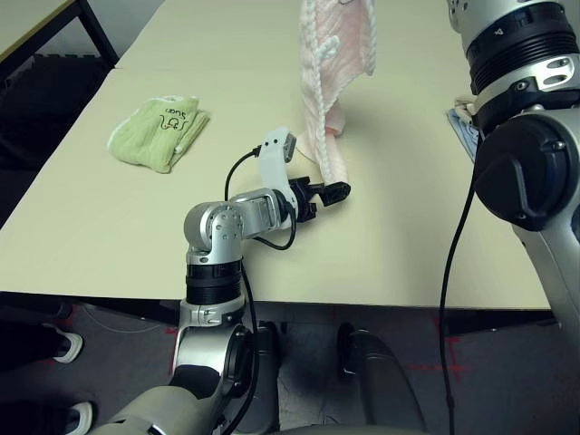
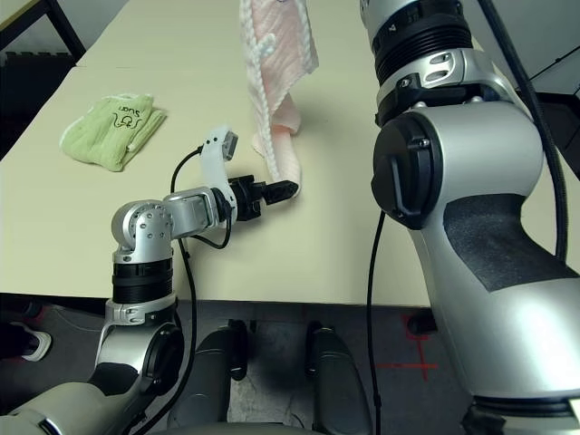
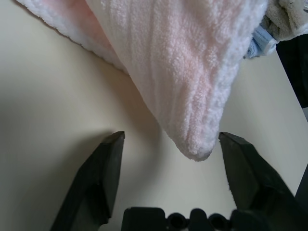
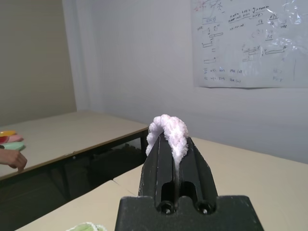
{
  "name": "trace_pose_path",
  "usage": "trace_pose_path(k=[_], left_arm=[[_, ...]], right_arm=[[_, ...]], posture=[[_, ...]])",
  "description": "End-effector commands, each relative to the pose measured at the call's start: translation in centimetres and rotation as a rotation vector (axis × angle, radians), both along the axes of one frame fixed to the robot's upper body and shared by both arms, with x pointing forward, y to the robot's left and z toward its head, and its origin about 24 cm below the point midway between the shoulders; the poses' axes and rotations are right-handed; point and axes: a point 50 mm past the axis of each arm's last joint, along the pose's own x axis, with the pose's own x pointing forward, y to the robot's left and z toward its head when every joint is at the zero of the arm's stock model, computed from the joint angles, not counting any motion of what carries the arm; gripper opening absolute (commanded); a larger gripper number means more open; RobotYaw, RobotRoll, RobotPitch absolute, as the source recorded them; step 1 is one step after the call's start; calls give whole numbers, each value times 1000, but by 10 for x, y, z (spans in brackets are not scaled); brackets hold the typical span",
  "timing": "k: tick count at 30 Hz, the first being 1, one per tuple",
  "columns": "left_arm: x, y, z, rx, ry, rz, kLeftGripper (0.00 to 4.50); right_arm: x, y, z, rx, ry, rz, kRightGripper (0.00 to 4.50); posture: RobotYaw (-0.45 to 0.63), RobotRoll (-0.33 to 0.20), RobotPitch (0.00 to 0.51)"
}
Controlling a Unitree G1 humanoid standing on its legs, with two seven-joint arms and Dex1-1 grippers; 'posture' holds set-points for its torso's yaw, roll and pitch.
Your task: Fold the towel and set it aside.
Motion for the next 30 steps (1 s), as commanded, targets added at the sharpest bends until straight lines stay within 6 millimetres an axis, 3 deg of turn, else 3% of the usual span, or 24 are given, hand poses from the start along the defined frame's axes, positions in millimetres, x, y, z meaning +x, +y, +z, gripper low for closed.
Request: trace_pose_path(k=[1, 7, 14, 16, 20, 22, 24, 26, 30], left_arm=[[-2, -4, 0, -19, 15, -20, 2384], [-4, -8, 4, -38, 16, -29, 123], [-9, 0, 3, -18, 20, -38, 31], [-9, 20, 4, 20, 7, -9, 31], [-10, 90, 18, 183, -93, 103, 31], [-8, 117, 31, 242, -148, 158, 31], [-3, 149, 58, 366, -278, 234, 31], [1, 168, 82, 439, -381, 291, 31], [12, 184, 114, 504, -532, 382, 31]], right_arm=[[-2, 0, 6, 7, -16, -1, 0], [-2, 1, 5, 7, -15, 1, 0], [-1, -1, 4, 5, -12, -5, 0], [1, -10, 0, 2, -4, -28, 0], [10, -51, -15, 7, 28, -126, 0], [13, -71, -27, 6, 44, -162, 0], [13, -95, -51, -13, 53, -82, 0], [12, -115, -75, -45, 71, -36, 0], [9, -145, -108, -84, 130, -44, 0]], posture=[[97, 0, 201], [98, 0, 197], [99, 0, 193], [98, 0, 194], [94, 0, 200], [93, 0, 204], [97, 0, 207], [95, 0, 209], [85, 0, 215]])
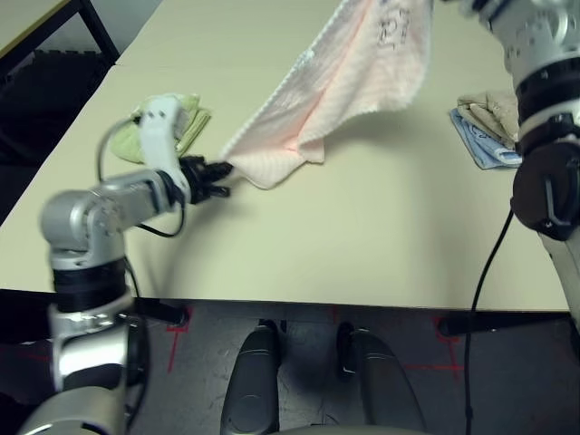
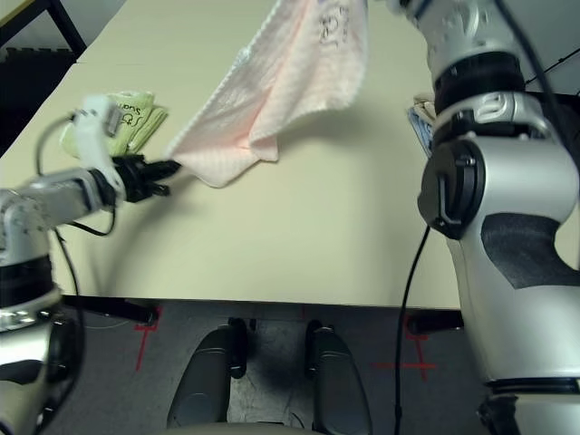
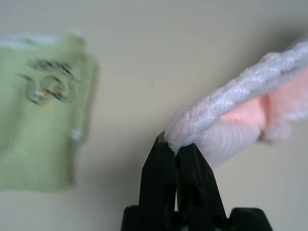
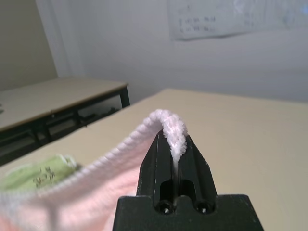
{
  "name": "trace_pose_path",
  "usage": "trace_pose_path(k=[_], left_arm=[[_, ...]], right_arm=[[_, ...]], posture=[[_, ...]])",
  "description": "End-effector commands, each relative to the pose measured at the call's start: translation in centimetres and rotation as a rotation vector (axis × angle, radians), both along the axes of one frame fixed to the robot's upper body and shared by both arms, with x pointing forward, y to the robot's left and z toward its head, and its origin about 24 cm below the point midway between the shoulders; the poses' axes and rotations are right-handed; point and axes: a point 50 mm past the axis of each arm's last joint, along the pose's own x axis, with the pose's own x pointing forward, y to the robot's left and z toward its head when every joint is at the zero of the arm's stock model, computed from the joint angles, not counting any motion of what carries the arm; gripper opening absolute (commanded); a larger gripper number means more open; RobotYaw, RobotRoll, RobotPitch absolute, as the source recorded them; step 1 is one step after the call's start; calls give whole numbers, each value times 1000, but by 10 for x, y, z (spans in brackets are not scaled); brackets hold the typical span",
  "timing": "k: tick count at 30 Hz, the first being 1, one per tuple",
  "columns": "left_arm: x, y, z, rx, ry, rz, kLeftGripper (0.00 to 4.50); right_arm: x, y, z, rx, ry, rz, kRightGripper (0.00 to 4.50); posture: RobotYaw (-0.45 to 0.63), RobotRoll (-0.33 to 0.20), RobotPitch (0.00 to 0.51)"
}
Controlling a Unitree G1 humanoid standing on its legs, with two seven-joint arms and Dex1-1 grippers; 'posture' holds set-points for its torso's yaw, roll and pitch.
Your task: Fold the towel and set it aside.
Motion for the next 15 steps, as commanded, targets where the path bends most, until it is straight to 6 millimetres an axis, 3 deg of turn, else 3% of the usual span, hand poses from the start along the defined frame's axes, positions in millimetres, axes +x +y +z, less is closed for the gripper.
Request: trace_pose_path(k=[1, 5, 10, 15], left_arm=[[12, 5, 18, 53, -114, 37, 31], [22, 8, 35, 90, -229, 100, 31], [28, 15, 21, 145, -241, 171, 31], [29, 21, 4, 86, -262, 203, 31]], right_arm=[[-9, -20, -12, -56, -11, 29, 0], [-16, -36, -47, -264, 69, 63, 0], [-20, -53, -81, -640, 97, -92, 0], [-22, -57, -94, -581, 54, -143, 0]], posture=[[80, 0, 218], [76, 0, 226], [71, 0, 252], [58, 0, 287]])
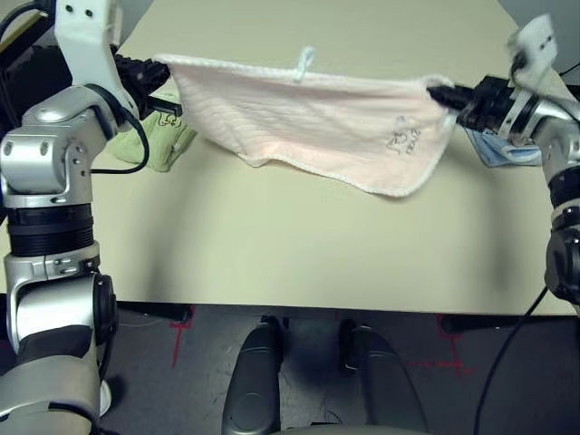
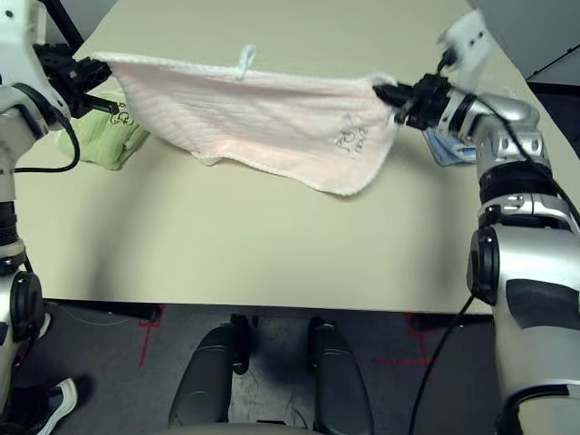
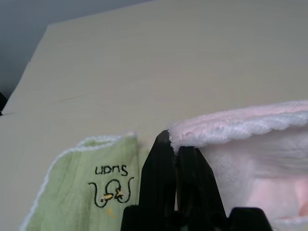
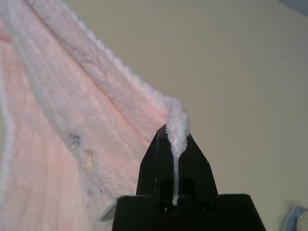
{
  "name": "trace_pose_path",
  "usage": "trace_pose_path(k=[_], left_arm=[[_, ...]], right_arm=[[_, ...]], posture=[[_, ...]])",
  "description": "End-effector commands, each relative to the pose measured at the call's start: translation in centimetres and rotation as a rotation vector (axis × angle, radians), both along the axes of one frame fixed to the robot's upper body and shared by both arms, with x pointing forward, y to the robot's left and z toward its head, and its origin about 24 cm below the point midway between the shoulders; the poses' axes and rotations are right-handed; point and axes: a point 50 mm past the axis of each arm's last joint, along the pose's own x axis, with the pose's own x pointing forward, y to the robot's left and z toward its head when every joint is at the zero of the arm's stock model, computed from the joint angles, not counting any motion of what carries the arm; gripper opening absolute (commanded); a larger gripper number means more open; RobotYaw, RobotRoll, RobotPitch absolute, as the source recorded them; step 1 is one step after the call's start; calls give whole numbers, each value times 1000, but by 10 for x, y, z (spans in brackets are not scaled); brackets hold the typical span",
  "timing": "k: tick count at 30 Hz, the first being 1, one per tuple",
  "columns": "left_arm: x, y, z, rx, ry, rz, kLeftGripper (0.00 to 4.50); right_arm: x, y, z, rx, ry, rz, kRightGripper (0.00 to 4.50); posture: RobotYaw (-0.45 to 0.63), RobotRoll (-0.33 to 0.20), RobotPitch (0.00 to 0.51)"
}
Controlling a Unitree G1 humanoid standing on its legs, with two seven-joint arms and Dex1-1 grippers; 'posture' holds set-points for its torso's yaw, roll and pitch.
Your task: Fold the towel and set it aside.
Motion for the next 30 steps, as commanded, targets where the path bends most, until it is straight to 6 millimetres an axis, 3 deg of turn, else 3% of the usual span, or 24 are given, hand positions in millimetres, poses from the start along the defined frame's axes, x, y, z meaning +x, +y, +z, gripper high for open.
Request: trace_pose_path(k=[1, 8, 11, 16, 19, 22, 25, 28, 30], left_arm=[[-2, 19, -8, -48, -52, 98, 31], [-2, 9, -18, -132, -137, 18, 31], [-4, 6, -24, -102, -144, -38, 31], [-7, 13, -23, -54, -102, -94, 31], [-9, 18, -17, -48, -37, -158, 31], [-9, 26, -18, -110, 117, -180, 31], [2, 34, -7, -142, 147, -108, 31], [23, 42, 15, -116, 35, 27, 31], [33, 49, 48, -152, -236, 209, 31]], right_arm=[[-5, -15, -10, 87, -40, -78, 0], [-17, -12, -39, 305, -71, 16, 0], [-23, -15, -40, 369, -51, 64, 0], [-26, -44, -19, 402, -81, -38, 0], [-19, -50, -6, 382, -84, -129, 0], [-3, -37, 2, 325, -68, -231, 0], [13, -20, 15, 317, -101, -332, 0], [25, -3, 38, 361, -180, -459, 0], [27, 4, 64, 443, -298, -559, 0]], posture=[[56, 0, 289], [55, 0, 327], [44, 0, 338], [24, 0, 353], [24, 0, 357], [39, 0, 358], [59, 0, 357], [69, 0, 352], [81, 0, 347]])
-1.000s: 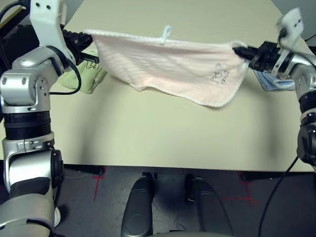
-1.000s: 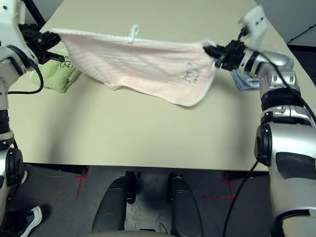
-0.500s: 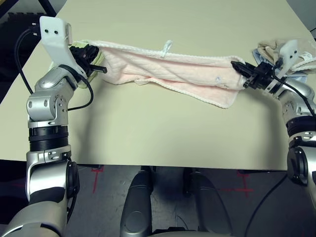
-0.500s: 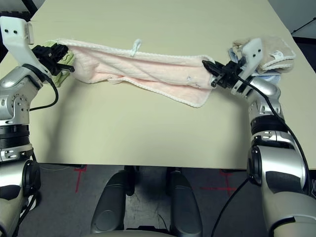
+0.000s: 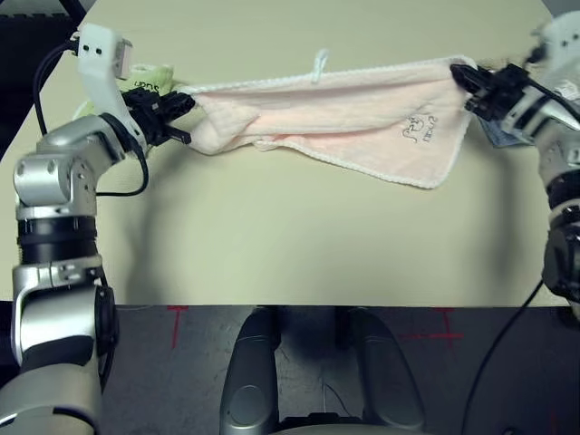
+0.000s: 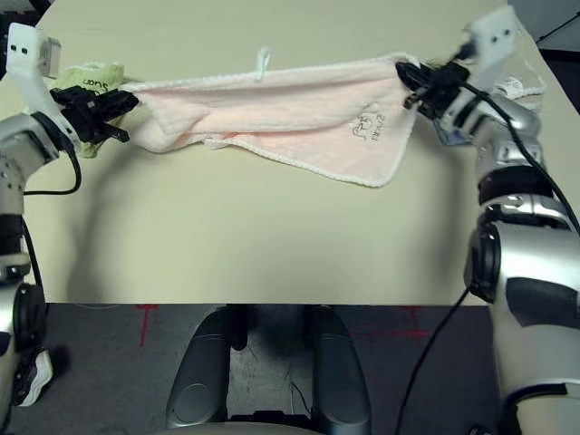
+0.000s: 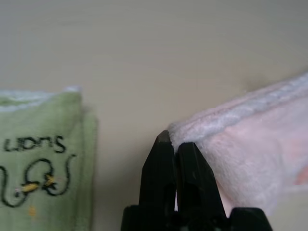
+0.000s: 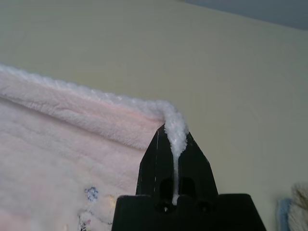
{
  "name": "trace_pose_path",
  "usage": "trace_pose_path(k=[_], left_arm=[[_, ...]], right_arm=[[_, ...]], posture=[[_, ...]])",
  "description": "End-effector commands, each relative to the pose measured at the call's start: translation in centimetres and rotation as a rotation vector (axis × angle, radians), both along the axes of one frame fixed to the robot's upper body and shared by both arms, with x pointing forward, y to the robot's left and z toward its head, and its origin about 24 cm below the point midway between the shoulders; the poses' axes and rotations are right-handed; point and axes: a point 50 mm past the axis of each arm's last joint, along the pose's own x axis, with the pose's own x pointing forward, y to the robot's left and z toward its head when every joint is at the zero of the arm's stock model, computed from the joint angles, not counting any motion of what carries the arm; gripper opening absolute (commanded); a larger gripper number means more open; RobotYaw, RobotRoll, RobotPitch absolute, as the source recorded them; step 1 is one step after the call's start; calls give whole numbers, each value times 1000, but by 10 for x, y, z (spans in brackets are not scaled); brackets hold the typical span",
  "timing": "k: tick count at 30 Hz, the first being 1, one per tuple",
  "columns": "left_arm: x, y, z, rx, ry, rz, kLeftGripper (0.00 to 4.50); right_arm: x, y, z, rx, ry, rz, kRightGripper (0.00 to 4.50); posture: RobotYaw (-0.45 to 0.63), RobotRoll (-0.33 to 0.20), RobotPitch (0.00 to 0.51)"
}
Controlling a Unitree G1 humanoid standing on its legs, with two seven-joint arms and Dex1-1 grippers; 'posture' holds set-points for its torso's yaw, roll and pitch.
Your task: Fold the towel and set it aside.
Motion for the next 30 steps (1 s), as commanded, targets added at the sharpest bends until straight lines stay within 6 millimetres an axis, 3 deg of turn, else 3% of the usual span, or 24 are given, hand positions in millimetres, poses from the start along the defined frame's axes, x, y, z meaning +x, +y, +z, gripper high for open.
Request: trace_pose_path(k=[1, 5, 7, 13, 18, 23, 30], left_arm=[[7, 35, 36, -56, -308, 400, 31], [-1, 22, 75, -96, -644, 375, 31], [-5, 17, 81, -113, -737, 319, 31], [6, 17, 18, 10, -459, 89, 31], [-9, 22, -34, 161, -91, -182, 31], [-29, 30, -47, 262, 62, -231, 31], [-37, 33, -43, 301, 127, -260, 31]], right_arm=[[-2, -17, 33, 129, -142, -282, 0], [-14, -12, 68, 219, -405, -252, 0], [-21, -13, 74, 234, -490, -212, 0], [-22, -30, 31, 131, -322, 13, 0], [-28, -45, 3, -4, -169, 117, 0], [-34, -51, -24, -156, 1, 227, 0], [-37, -48, -27, -214, 63, 331, 0]], posture=[[81, 0, 347], [78, 0, 337], [71, 0, 332], [41, 0, 318], [46, 0, 312], [44, 0, 304], [45, 0, 304]])
